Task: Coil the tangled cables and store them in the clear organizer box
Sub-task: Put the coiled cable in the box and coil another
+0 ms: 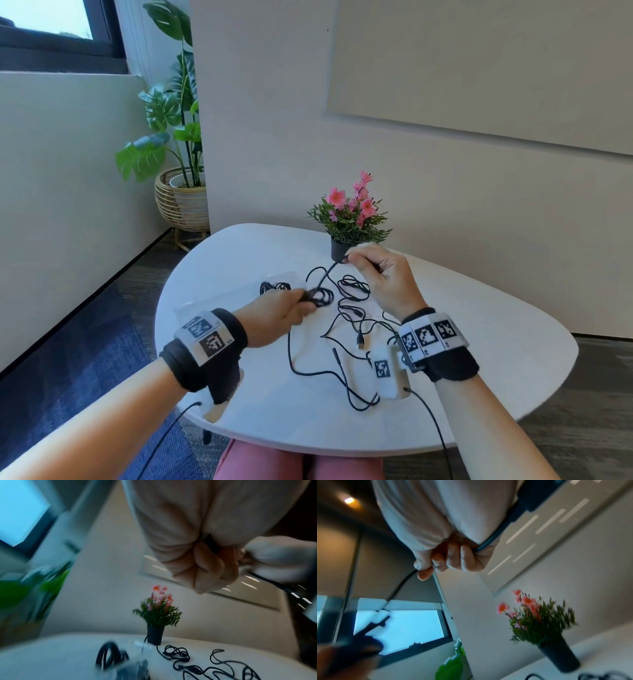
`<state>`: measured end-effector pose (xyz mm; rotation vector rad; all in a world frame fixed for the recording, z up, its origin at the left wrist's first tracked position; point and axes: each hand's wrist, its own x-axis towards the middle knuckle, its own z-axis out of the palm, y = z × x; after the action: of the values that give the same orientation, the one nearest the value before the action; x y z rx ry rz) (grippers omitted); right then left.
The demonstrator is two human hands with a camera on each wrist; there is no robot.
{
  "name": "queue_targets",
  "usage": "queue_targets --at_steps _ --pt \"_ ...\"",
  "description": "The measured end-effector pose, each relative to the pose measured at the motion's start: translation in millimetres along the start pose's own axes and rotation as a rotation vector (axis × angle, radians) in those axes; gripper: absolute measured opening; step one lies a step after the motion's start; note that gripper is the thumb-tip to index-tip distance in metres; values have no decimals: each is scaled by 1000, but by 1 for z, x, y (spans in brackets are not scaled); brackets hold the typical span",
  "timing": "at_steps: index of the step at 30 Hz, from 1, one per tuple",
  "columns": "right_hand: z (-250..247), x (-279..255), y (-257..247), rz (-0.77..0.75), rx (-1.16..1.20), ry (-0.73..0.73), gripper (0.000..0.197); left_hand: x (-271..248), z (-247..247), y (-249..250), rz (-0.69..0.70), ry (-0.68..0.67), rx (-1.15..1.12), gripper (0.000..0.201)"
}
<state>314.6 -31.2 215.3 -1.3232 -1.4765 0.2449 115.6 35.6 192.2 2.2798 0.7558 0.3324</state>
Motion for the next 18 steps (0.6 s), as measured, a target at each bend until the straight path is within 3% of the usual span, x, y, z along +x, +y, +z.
queue_targets --at_steps 2,4,8,11,15,18 --pt "-1 6 1 -34 -26 -35 13 -4 -1 8 90 -121 223 20" --pt "2 9 5 -23 -12 -31 14 -5 -3 21 170 -147 324 23" --pt "18 -4 21 172 39 -43 13 -1 -19 41 273 99 314 18" --pt "31 -21 17 224 -152 -201 26 8 -24 42 215 288 299 19" --pt "39 -33 -8 -2 -688 -457 29 21 -22 41 51 328 351 27" --pt "27 -28 -19 -192 -738 -445 27 23 -27 28 37 178 594 27"
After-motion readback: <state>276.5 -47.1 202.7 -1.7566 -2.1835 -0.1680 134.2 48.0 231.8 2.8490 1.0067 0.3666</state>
